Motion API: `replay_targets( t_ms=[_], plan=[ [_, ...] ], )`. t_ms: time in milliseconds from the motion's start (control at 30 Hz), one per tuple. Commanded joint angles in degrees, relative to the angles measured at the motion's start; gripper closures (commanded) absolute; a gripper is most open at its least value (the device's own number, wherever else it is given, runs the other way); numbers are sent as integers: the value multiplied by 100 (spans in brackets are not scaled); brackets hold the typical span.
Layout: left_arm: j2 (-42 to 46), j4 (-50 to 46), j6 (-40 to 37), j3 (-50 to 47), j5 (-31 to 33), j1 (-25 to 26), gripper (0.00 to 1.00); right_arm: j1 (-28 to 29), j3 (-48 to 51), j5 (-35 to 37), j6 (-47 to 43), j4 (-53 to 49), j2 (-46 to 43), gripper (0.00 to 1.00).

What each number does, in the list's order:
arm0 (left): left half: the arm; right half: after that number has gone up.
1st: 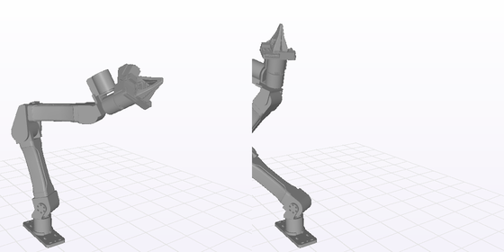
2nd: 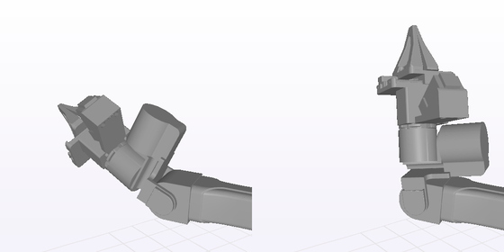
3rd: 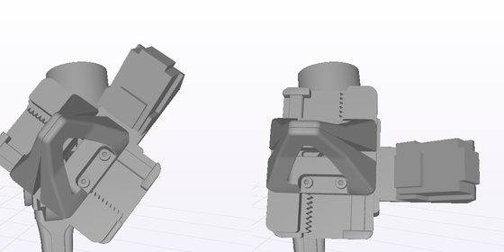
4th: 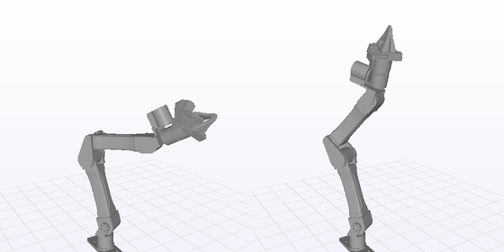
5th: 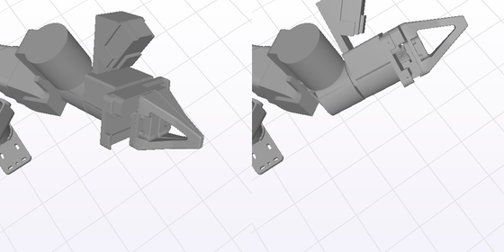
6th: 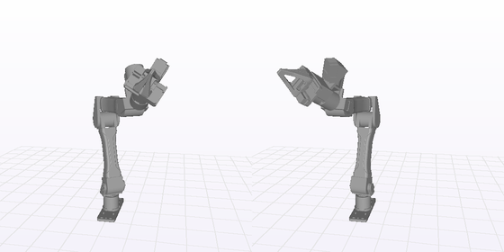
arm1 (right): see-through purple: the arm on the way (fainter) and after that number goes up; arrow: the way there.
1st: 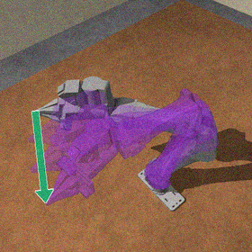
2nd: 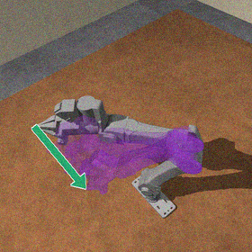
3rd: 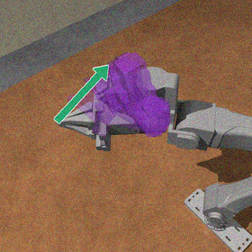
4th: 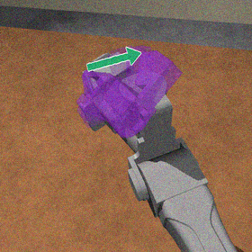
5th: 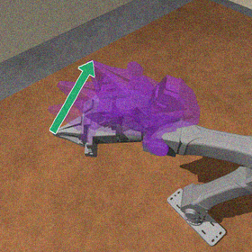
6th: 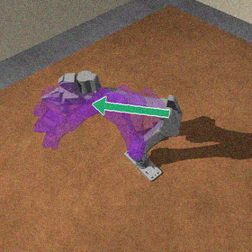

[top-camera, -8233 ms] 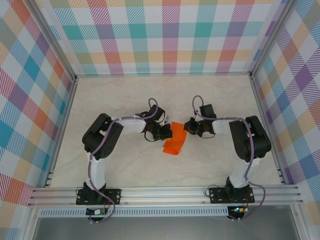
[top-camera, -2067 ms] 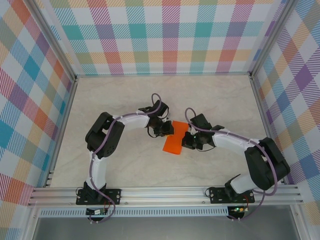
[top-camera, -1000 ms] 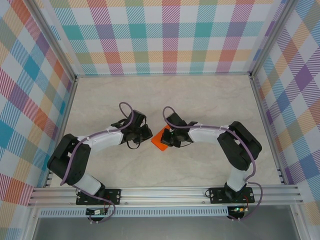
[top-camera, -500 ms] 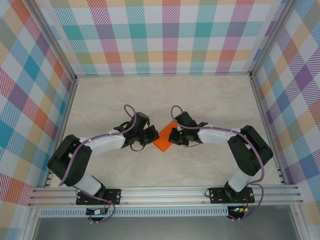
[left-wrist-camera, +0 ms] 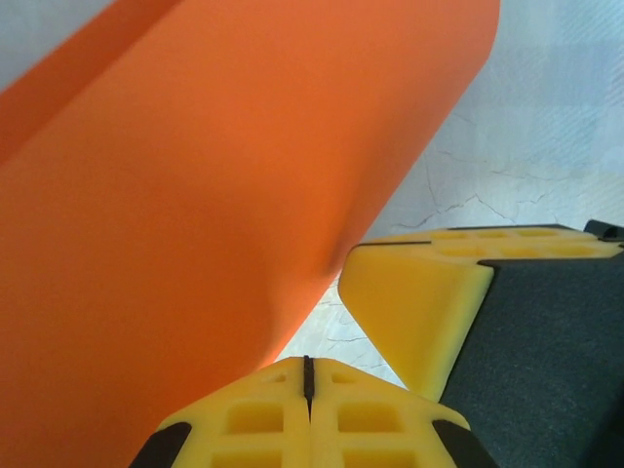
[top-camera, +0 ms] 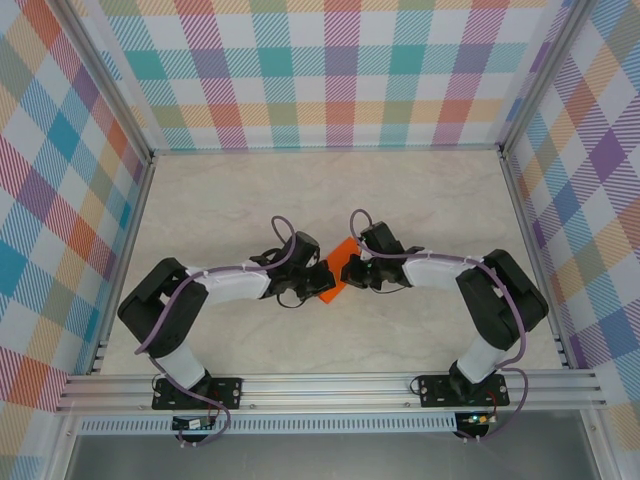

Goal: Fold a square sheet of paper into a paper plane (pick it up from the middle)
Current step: First fold in half a square sheet of paper at the center of the table.

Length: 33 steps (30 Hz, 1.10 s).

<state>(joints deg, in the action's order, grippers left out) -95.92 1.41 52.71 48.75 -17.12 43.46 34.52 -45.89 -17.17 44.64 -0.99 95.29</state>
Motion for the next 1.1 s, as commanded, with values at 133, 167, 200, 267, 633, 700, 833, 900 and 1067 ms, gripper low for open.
replay_targets(
  t_ms=[133,167,200,267,633,700,833,900,1067],
  plan=[
    [-284,133,8,225,-83,169,100,-139,86,-285,-175,284,164,100],
    [-306,153,5,216,-74,171,100,-147,72,-283,-194,297,193,100],
    [-336,166,3,218,-65,165,100,-151,73,-287,-197,309,223,100],
    [-395,181,-19,223,-33,163,100,-174,62,-341,-193,358,321,100],
    [-463,486,-39,94,129,164,100,-199,27,-418,-211,381,609,100],
    [-491,461,-70,149,124,167,100,-198,33,-449,-210,381,624,100],
    [-623,422,-136,280,95,163,100,-196,54,-497,-203,401,560,100],
    [-701,404,-158,310,87,163,100,-208,55,-497,-206,420,497,100],
    [-788,329,-181,327,145,164,100,-252,141,-614,-151,644,303,100]
  ],
)
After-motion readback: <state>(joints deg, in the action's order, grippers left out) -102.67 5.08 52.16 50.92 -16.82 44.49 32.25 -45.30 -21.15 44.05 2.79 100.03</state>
